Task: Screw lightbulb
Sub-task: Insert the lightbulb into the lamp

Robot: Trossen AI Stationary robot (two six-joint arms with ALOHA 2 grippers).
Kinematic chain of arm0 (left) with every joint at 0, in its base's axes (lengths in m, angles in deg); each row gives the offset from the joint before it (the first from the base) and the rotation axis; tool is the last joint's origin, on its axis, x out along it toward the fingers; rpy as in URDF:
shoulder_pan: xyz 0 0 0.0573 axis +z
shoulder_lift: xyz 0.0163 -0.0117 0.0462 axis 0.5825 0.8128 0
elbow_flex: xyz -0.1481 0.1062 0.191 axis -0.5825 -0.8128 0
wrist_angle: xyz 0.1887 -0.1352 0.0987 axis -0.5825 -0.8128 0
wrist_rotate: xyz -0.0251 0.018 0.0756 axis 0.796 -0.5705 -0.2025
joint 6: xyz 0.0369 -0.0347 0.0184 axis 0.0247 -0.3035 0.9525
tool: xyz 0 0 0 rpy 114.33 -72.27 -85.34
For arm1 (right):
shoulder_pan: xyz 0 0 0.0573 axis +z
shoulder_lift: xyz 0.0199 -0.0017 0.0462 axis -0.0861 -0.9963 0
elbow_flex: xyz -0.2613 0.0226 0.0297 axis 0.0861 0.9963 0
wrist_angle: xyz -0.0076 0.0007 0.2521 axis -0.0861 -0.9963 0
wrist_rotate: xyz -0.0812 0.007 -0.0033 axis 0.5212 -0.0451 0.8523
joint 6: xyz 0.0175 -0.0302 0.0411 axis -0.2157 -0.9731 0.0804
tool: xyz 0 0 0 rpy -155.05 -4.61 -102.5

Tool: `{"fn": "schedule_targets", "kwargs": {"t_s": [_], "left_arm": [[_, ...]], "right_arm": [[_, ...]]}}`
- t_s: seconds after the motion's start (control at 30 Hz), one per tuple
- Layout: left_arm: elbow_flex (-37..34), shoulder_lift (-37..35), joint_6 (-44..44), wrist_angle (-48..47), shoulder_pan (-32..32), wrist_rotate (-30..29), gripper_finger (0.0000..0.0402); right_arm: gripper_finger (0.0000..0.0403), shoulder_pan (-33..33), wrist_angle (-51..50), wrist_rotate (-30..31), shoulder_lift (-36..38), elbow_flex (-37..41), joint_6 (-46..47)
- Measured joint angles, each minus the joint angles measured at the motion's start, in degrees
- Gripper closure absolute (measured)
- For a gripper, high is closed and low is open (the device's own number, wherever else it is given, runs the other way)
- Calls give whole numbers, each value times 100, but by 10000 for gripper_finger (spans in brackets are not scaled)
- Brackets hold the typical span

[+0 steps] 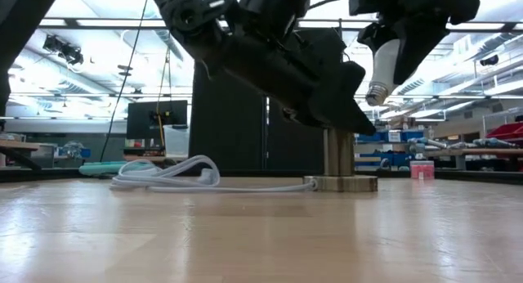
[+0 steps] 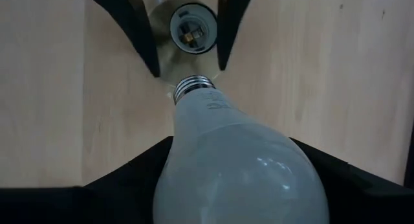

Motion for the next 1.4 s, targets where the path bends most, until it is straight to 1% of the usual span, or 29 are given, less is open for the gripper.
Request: {"fn": "schedule_targets", "kwargs": {"t_s": [0.07,0.1,0.17,0.3,0.4,0.5,0.57,0.67,0.73,0.8,0.87,0.97,1.1,1.17,1.3,1.4], "left_arm": [[-85,-75,-121,-109,-93,-198,149],[-149,-83,-137,-19,-135,-299,149],[-316,-117,-117,322,-229,-480,149],[-562,-127,157,1419,-332,-640,149],[-581,-134,162,1651,-347,-676,149],[-584,-261,190,1548,-458,-703,149],[-585,-401,152,1208,-594,-775,149],[-722,-490,4,858,-771,-1060,149],[-901,-481,-4,843,-862,-1323,149],[-1092,-481,-152,843,-901,-1457,149],[-1339,-481,-440,1027,-910,-1509,149],[-1709,-506,-697,1657,-901,-1526,149],[-2035,-503,-717,2251,-855,-1504,149],[-2129,-494,-559,2526,-815,-1494,149],[-2118,-483,-309,2495,-623,-1395,149],[-2113,-399,-276,2615,-401,-1154,149]], "right_arm": [[128,1,61,-39,0,0,-12],[128,1,68,-39,0,0,-15],[128,1,73,-41,0,0,-23],[128,1,85,-41,0,0,-30],[128,1,67,-41,0,0,-23],[128,1,65,-41,4,0,-23],[128,1,45,-44,4,0,-24],[128,1,48,-45,4,0,-34],[128,1,50,-45,4,0,-50],[128,1,52,-45,4,0,-54],[128,1,43,-45,4,0,-61],[128,1,62,-45,4,0,-75],[128,-13,106,-46,4,0,-147],[128,-23,111,-50,4,0,-170],[128,-67,117,-50,4,0,-194],[128,-69,118,-50,4,0,-196]]}}
